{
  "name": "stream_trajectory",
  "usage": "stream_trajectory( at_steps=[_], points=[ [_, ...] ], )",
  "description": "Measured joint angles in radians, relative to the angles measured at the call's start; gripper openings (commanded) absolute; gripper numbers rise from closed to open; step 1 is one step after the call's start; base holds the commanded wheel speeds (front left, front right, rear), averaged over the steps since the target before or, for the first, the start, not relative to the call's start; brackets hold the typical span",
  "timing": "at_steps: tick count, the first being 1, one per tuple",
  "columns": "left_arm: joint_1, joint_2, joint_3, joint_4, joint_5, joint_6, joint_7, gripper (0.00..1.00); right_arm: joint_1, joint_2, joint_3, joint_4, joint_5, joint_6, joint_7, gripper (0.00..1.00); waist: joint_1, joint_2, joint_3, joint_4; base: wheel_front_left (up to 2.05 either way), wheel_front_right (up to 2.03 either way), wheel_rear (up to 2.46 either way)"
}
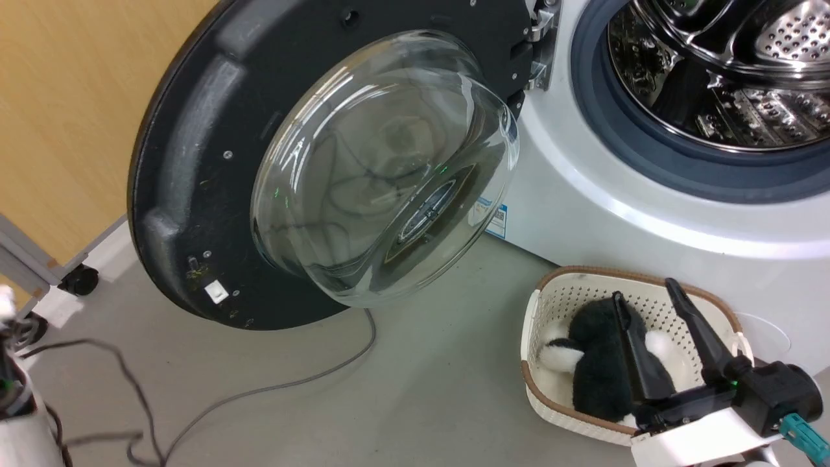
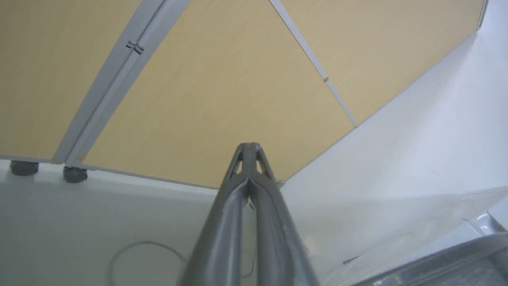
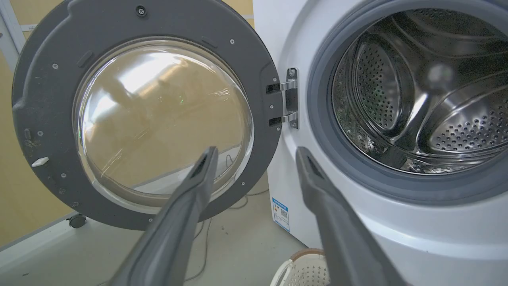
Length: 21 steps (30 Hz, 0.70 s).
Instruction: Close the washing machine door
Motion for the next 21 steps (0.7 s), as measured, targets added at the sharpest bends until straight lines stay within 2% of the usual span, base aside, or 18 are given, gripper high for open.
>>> stream_trajectory(
  at_steps=[4, 8, 11, 21],
  points=[
    [-0.109, -0.016, 0.1, 0.129, -0.241, 0.016, 0.154, 0.0, 0.005, -0.001, 0.001, -0.009, -0.004, 0.0, 0.0, 1.0, 0.0, 0.0, 0.009, -0.009, 0.0, 0.0, 0.0],
    [-0.165, -0.008, 0.159, 0.212, -0.375, 0.036, 0.267, 0.0, 0.011, -0.006, 0.011, -0.01, -0.004, 0.0, 0.0, 1.0, 0.0, 0.0, 0.013, -0.02, 0.0, 0.0, 0.0],
    [-0.186, -0.008, 0.171, 0.247, -0.421, 0.035, 0.309, 0.0, 0.012, -0.009, 0.011, -0.01, -0.004, 0.0, 0.0, 1.0, 0.0, 0.0, 0.017, -0.025, 0.0, 0.0, 0.0],
    [-0.154, -0.033, 0.024, 0.25, -0.41, -0.019, 0.55, 0.0, 0.011, -0.007, 0.01, -0.005, -0.007, 0.0, 0.0, 1.0, 0.0, 0.0, 0.002, -0.039, 0.0, 0.0, 0.0]
  ],
)
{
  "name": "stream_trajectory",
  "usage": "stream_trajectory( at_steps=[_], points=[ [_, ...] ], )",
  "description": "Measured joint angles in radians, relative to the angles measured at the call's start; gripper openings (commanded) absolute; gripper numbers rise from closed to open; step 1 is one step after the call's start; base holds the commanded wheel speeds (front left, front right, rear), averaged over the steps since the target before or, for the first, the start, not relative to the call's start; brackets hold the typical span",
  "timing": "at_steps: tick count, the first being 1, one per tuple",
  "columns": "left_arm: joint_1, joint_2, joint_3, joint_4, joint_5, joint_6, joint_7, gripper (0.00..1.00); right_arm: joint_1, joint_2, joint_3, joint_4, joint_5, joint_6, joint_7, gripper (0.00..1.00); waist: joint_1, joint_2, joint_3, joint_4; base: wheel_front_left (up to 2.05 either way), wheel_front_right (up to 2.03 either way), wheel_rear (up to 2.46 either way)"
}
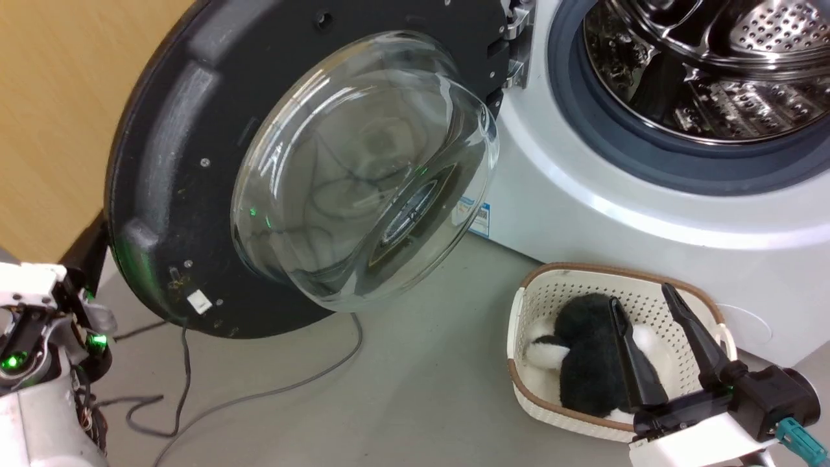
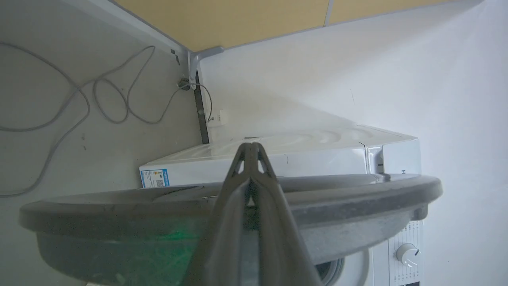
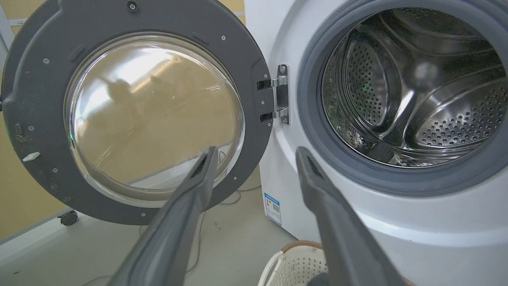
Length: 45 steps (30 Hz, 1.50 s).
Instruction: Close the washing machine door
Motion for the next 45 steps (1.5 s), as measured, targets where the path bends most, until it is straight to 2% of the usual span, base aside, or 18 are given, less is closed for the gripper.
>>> stream_trajectory(
  at_steps=[8, 13, 20, 25, 29, 34, 39, 45],
  points=[
    [0.104, -0.003, -0.06, -0.117, -0.009, -0.01, 0.159, 0.0, 0.0, 0.018, -0.026, 0.008, 0.0, 0.0, 0.0, 1.0, 0.0001, 0.0, -0.031, -0.018, 0.0, 0.0, 0.0],
    [0.206, -0.056, -0.12, -0.245, -0.052, -0.016, 0.301, 0.0, 0.0, 0.037, -0.053, 0.014, 0.0, 0.0, 0.0, 1.0, 0.0, 0.0, -0.053, -0.038, 0.0, 0.0, 0.0],
    [0.339, -0.105, -0.195, -0.445, -0.118, 0.027, 0.413, 0.0, 0.0, 0.058, -0.085, 0.018, -0.015, 0.0, 0.0, 1.0, 0.0, 0.0, -0.071, -0.093, 0.0, 0.0, 0.0],
    [0.417, -0.117, -0.315, -0.579, -0.145, 0.047, 0.427, 0.0, 0.0, 0.065, -0.118, 0.016, -0.017, 0.0, 0.0, 1.0, 0.0, 0.0, -0.068, -0.147, 0.0, 0.0, 0.0],
    [0.462, -0.121, -0.464, -0.649, -0.235, 0.076, 0.395, 0.0, 0.0, 0.068, -0.132, 0.016, -0.018, 0.0, 0.0, 1.0, 0.0, 0.0, -0.055, -0.194, 0.0, 0.0, 0.0],
    [0.483, -0.131, -0.62, -0.682, -0.278, 0.08, 0.294, 0.0, -0.005, 0.068, -0.125, 0.016, -0.024, 0.0, 0.0, 1.0, 0.0, 0.0, -0.035, -0.267, 0.0, 0.0, 0.0],
    [0.463, -0.131, -0.709, -0.638, -0.303, 0.066, 0.196, 0.0, -0.03, 0.066, -0.125, 0.012, -0.024, 0.0, 0.0, 1.0, 0.0, 0.0, -0.012, -0.359, 0.0, 0.0, 0.0],
    [0.369, -0.126, -0.769, -0.555, -0.322, 0.035, 0.066, 0.0, -0.039, 0.065, -0.137, 0.012, -0.021, 0.0, 0.0, 1.0, 0.0, 0.0, 0.017, -0.484, 0.0, 0.0, 0.0]
  ],
)
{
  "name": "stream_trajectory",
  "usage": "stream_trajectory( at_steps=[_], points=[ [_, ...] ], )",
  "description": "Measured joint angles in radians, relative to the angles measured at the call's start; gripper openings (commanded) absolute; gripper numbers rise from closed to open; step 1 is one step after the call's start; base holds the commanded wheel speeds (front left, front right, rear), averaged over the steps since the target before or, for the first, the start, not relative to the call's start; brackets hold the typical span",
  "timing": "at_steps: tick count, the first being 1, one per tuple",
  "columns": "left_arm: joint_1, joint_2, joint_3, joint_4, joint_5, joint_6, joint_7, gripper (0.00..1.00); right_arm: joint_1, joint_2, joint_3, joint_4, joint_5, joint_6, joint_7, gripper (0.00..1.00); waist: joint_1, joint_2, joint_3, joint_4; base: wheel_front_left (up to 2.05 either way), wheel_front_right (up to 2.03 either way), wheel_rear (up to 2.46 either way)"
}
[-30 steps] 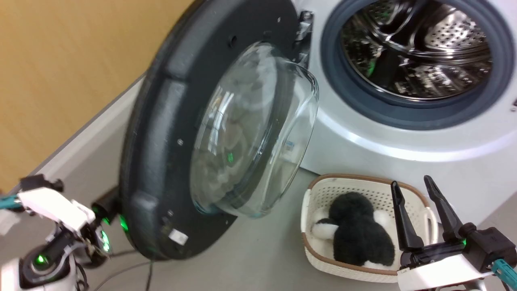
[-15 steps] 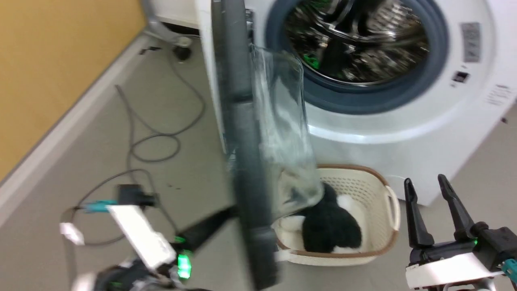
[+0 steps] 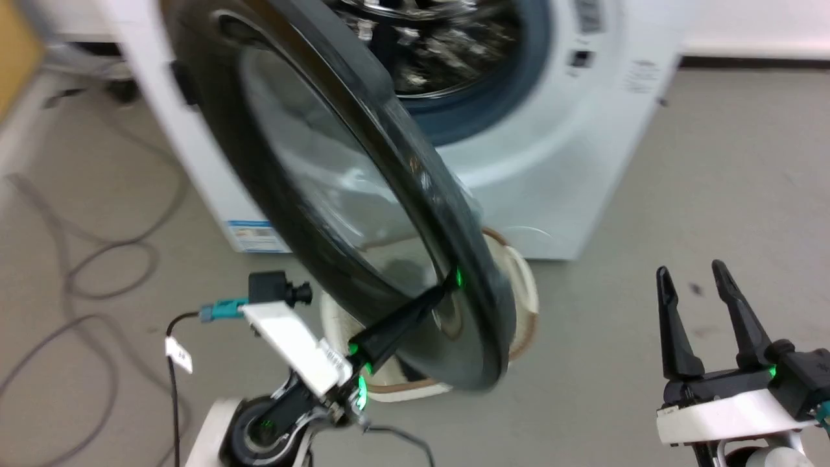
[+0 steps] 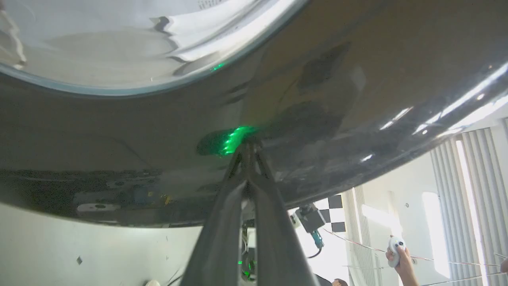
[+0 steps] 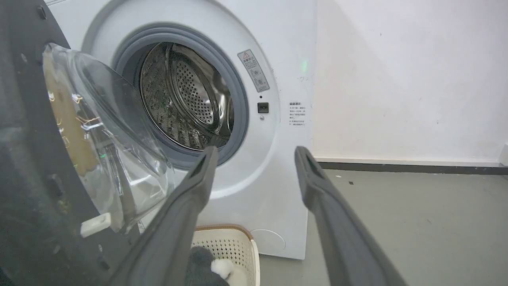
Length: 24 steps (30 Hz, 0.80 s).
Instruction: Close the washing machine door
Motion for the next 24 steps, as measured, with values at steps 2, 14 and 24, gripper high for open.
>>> stream_trajectory(
  at_steps=[2, 14, 24],
  points=[
    [-0.034, -0.001, -0.023, 0.029, -0.014, -0.009, -0.039, 0.0, -0.003, 0.0, -0.004, 0.0, 0.002, 0.0, 0.0, 1.0, 0.0, 0.0, 0.011, -0.042, 0.0, 0.0, 0.0],
    [-0.3, -0.004, -0.087, 0.277, -0.068, -0.048, -0.353, 0.0, -0.027, 0.012, 0.004, 0.003, 0.016, 0.0, 0.0, 1.0, 0.0, 0.0, 0.083, -0.266, 0.0, 0.0, 0.0],
    [-0.502, -0.007, -0.153, 0.478, -0.127, -0.088, -0.561, 0.0, -0.029, 0.021, 0.011, 0.012, 0.018, 0.0, 0.0, 1.0, 0.0, 0.0, 0.118, -0.337, 0.0, 0.0, 0.0]
  ],
)
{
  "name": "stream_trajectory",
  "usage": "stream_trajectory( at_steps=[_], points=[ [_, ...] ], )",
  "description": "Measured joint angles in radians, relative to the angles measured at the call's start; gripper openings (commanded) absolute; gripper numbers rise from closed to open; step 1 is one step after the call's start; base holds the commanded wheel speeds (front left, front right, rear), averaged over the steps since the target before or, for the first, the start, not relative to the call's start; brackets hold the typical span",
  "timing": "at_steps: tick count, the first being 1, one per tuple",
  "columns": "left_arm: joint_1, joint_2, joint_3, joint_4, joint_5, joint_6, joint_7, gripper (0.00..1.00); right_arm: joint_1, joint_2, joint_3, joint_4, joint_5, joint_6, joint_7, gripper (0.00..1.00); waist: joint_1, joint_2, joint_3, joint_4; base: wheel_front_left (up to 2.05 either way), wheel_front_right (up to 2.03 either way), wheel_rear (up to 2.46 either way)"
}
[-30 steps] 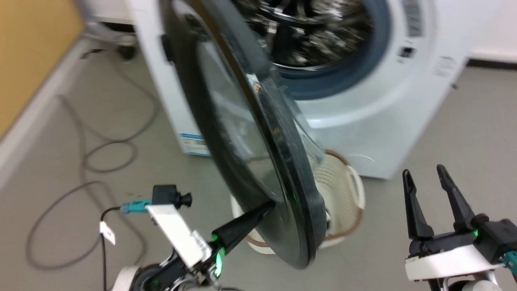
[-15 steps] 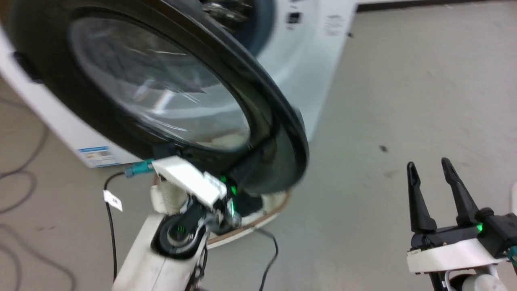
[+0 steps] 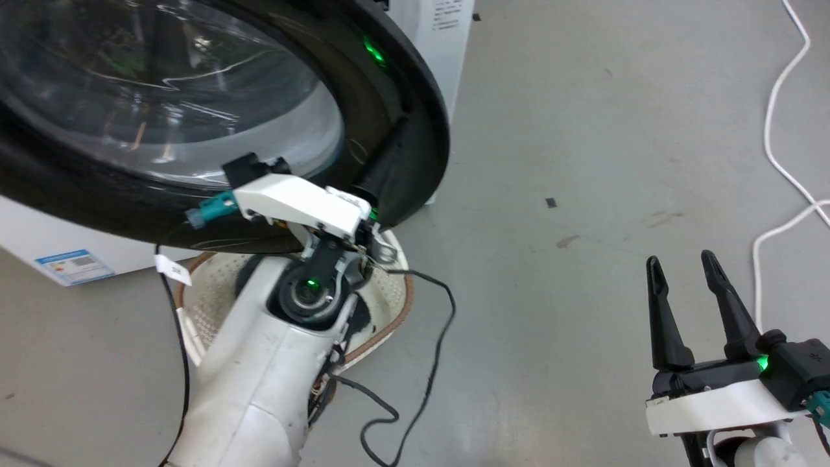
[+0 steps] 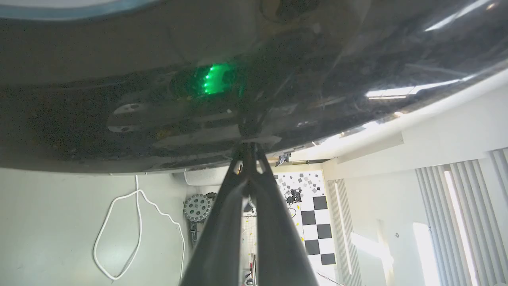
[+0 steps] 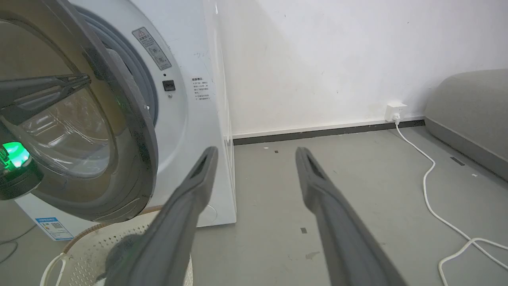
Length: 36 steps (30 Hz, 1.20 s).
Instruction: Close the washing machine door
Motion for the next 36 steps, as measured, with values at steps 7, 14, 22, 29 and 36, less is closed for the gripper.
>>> stream_trajectory(
  at_steps=[7, 14, 22, 29, 36],
  points=[
    [0.033, 0.009, -0.054, -0.004, 0.047, -0.014, 0.0, 0.0, 0.0, 0.003, 0.005, -0.006, 0.006, 0.0, 0.0, 1.0, 0.0, 0.0, -0.024, 0.059, 0.0, 0.0, 0.0],
    [0.213, 0.162, -0.201, -0.179, 0.266, -0.016, -0.009, 0.0, 0.024, -0.003, 0.017, -0.012, 0.007, 0.0, 0.0, 1.0, 0.0, 0.0, -0.071, 0.148, 0.0, 0.0, 0.0],
    [0.34, 0.361, -0.281, -0.22, 0.68, 0.028, -0.273, 0.0, 0.053, -0.032, 0.033, -0.019, 0.015, 0.0, 0.0, 1.0, 0.0, 0.0, -0.131, 0.258, 0.0, 0.0, 0.0],
    [0.467, 0.3, 0.021, -0.385, 0.895, 0.124, -0.301, 0.0, 0.072, -0.039, 0.035, -0.023, 0.014, 0.0, 0.0, 1.0, -0.0001, 0.0, -0.164, 0.345, 0.0, 0.0, 0.0],
    [0.635, 0.177, 0.211, -0.485, 1.167, 0.125, -0.301, 1.0, 0.08, -0.039, 0.061, -0.012, 0.014, 0.0, 0.0, 1.0, -0.0001, 0.0, -0.193, 0.386, 0.0, 0.0, 0.0]
  ],
)
